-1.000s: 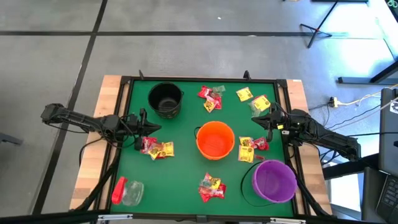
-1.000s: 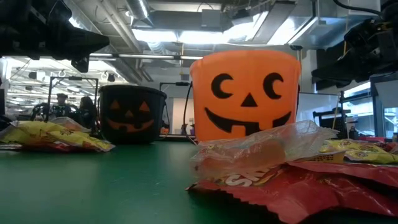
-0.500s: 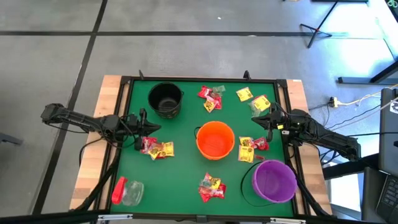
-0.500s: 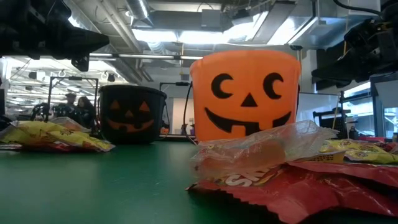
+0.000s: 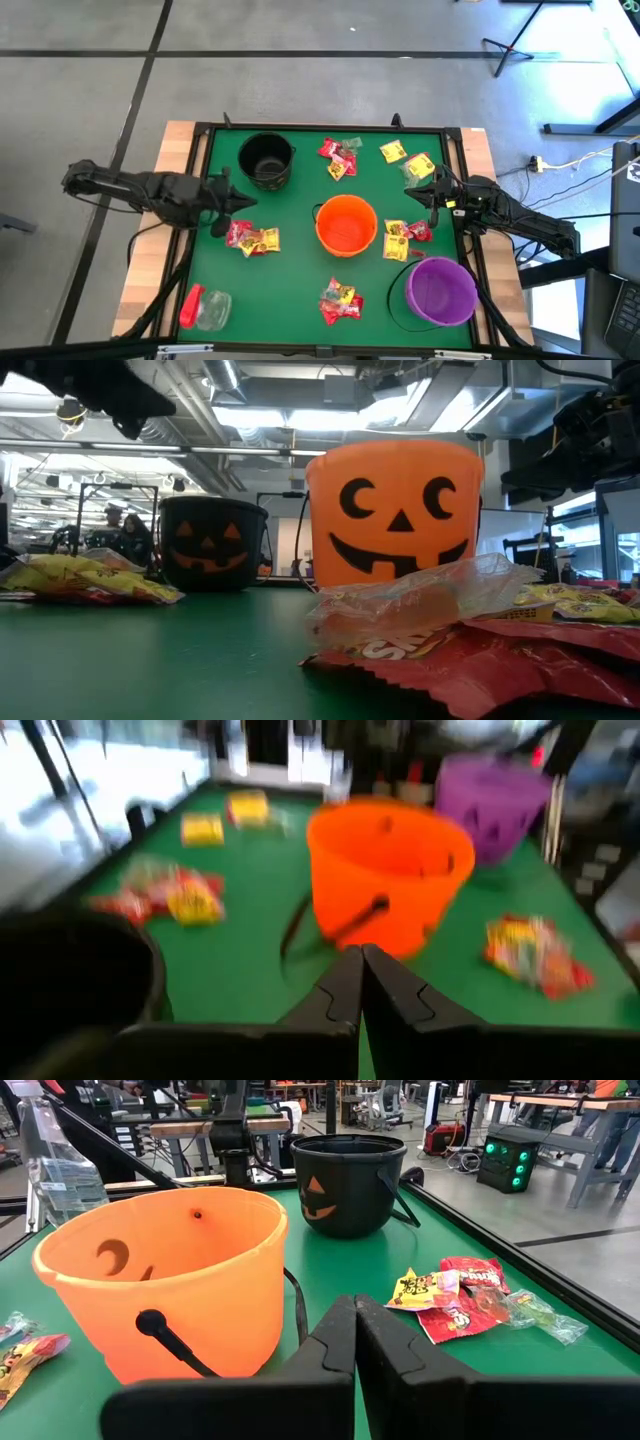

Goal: Sort candy
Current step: Put the orange candy into the black bin

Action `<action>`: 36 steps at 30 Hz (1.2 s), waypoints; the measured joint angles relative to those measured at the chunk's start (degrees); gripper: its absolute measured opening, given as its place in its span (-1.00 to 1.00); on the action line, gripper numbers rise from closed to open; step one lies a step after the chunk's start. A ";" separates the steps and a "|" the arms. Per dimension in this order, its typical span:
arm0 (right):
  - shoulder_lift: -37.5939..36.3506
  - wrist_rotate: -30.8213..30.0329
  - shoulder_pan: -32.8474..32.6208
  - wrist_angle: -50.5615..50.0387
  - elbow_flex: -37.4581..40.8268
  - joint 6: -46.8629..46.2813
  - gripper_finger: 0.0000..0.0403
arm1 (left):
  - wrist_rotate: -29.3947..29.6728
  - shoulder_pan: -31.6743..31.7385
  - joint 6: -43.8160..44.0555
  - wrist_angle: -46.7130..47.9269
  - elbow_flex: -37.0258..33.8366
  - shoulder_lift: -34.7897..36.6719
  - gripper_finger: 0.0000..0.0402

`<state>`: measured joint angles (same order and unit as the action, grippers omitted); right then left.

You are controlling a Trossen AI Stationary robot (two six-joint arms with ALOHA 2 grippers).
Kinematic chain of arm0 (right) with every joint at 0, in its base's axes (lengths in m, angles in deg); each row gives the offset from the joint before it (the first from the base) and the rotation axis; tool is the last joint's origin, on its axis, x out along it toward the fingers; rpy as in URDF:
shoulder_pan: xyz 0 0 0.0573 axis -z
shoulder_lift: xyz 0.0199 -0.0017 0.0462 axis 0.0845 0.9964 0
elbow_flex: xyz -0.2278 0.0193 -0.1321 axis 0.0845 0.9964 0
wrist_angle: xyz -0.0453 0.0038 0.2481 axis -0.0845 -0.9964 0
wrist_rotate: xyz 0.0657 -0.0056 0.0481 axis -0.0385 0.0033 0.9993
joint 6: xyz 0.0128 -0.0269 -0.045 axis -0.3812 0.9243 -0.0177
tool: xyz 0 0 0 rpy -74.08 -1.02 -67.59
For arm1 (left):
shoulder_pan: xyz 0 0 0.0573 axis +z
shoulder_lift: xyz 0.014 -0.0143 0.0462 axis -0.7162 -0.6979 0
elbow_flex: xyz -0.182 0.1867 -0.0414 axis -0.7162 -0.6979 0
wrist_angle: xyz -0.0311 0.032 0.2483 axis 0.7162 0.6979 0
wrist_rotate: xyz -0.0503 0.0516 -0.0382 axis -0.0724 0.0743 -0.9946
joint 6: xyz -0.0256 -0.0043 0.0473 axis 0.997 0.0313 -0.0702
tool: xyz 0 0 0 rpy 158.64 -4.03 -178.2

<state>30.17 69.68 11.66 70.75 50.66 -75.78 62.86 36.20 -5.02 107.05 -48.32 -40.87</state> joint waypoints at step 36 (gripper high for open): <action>0.01 0.00 0.02 0.00 0.01 0.01 -1.00 | -5.54 -2.57 15.98 23.45 13.25 -28.76 -0.50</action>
<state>30.18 69.68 11.69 70.75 50.67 -75.77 57.32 33.63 10.96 130.50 -35.07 -69.63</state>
